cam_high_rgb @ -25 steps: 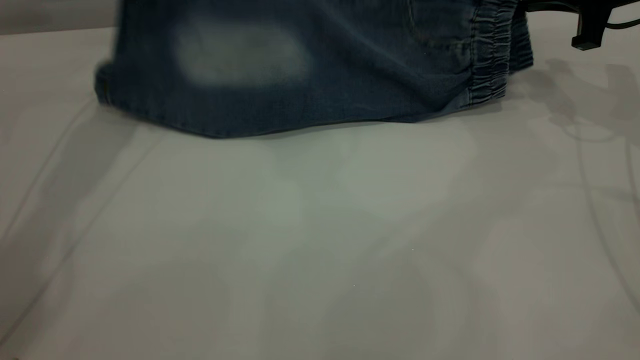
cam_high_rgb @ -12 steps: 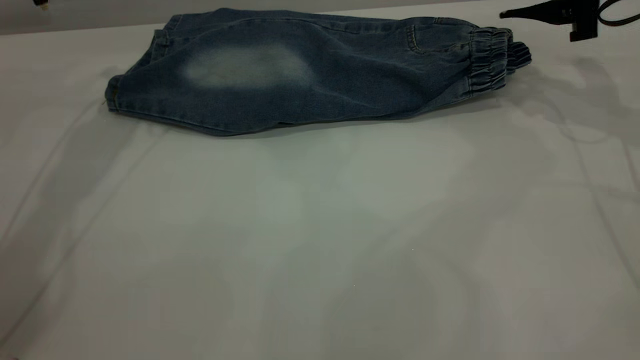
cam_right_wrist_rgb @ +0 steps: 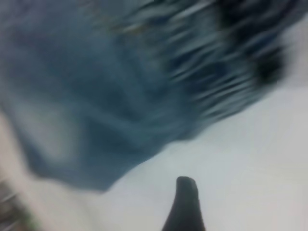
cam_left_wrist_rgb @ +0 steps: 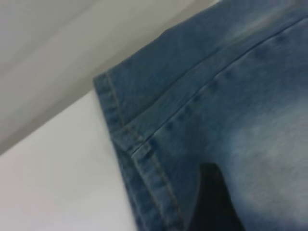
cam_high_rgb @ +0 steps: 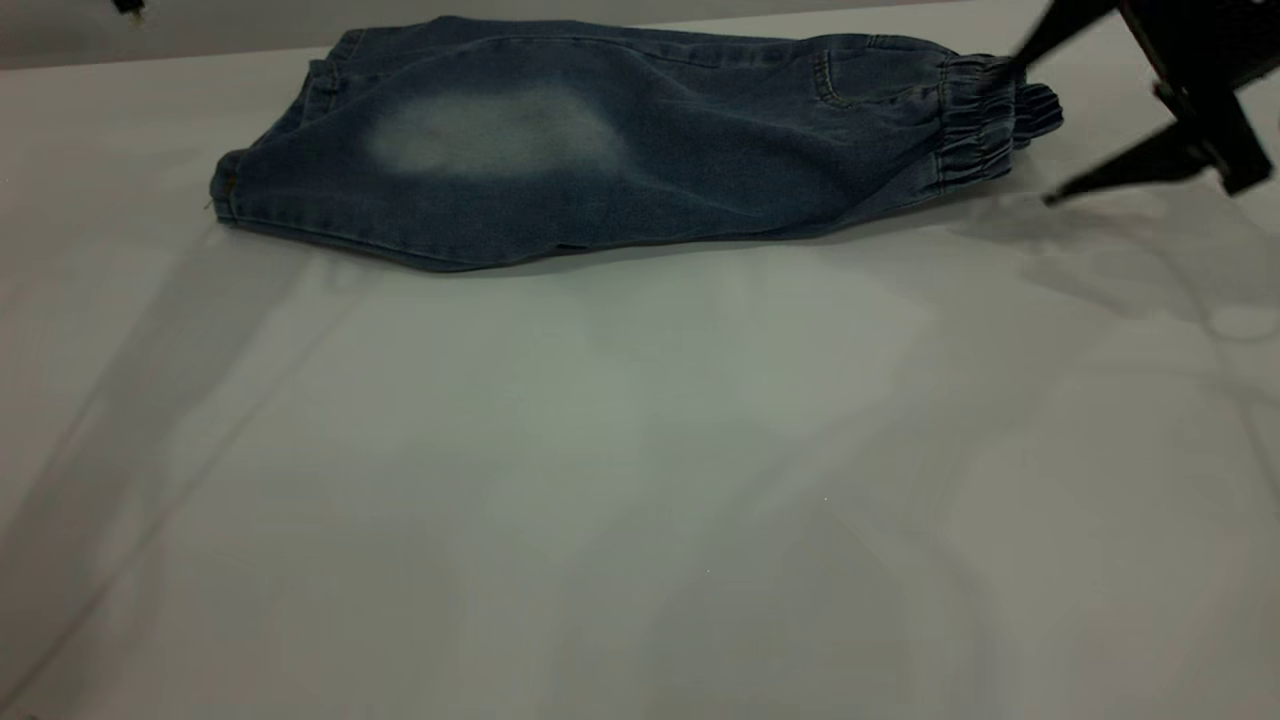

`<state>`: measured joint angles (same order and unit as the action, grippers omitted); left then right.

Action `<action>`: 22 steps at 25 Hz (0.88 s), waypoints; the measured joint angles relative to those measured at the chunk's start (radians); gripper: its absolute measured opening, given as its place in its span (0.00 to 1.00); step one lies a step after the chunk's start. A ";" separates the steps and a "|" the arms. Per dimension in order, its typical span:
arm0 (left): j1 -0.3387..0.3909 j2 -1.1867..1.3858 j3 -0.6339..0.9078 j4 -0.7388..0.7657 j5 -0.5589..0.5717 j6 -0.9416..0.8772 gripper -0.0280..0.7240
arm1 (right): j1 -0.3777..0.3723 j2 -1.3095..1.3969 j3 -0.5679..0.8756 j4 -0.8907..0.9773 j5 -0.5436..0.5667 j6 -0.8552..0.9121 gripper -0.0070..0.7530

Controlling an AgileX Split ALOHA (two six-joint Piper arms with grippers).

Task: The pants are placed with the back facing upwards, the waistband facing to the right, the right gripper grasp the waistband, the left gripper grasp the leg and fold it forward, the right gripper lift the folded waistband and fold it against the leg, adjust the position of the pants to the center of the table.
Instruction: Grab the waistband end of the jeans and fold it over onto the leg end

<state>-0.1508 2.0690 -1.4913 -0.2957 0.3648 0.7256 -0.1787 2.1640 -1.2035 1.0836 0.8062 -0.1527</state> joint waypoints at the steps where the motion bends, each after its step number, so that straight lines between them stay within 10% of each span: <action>1: -0.009 -0.001 0.000 0.000 0.001 0.000 0.61 | -0.001 0.000 0.000 -0.026 -0.024 0.007 0.69; 16: -0.091 0.001 0.000 0.002 0.021 0.002 0.61 | -0.002 0.143 -0.001 0.362 0.132 -0.620 0.69; 22: -0.092 0.001 0.000 0.004 0.022 0.002 0.61 | -0.001 0.144 -0.012 0.471 0.019 -0.719 0.69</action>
<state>-0.2426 2.0700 -1.4913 -0.2913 0.3864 0.7276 -0.1800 2.3079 -1.2151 1.5544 0.8250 -0.8718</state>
